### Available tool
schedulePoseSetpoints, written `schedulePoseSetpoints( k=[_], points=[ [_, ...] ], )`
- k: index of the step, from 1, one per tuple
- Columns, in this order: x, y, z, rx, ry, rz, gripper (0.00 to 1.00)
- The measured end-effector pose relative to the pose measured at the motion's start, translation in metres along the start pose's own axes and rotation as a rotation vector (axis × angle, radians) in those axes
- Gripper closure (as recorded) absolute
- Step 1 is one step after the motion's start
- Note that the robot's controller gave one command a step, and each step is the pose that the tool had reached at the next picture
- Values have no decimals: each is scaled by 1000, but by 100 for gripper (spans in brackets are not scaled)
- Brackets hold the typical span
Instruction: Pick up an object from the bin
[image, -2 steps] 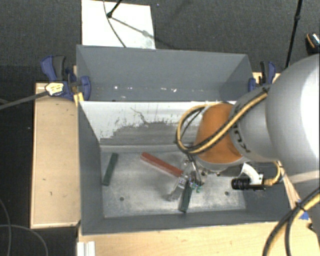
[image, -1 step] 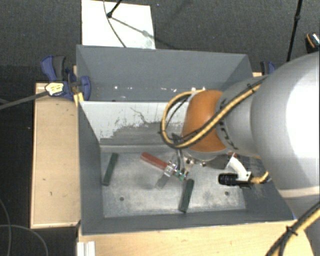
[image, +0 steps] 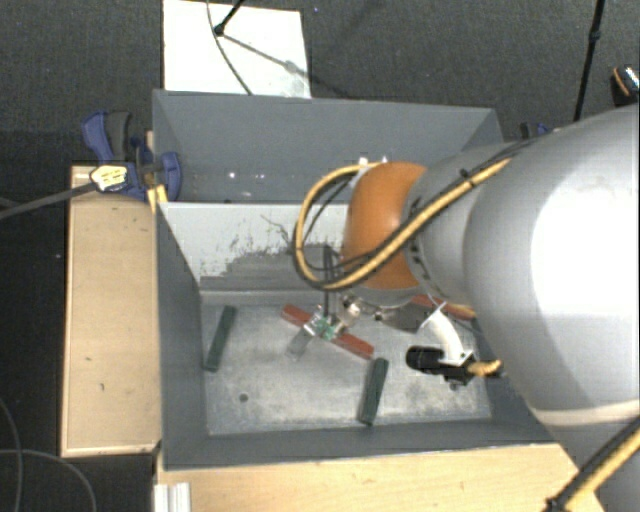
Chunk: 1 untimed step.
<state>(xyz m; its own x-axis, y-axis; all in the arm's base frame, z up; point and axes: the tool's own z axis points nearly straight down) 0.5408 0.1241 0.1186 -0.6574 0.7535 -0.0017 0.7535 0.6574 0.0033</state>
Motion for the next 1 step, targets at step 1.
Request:
schedulePoseSetpoints(
  k=[1],
  points=[
    [-7, 3, 50, 7, 4, 141, 0]
  ],
)
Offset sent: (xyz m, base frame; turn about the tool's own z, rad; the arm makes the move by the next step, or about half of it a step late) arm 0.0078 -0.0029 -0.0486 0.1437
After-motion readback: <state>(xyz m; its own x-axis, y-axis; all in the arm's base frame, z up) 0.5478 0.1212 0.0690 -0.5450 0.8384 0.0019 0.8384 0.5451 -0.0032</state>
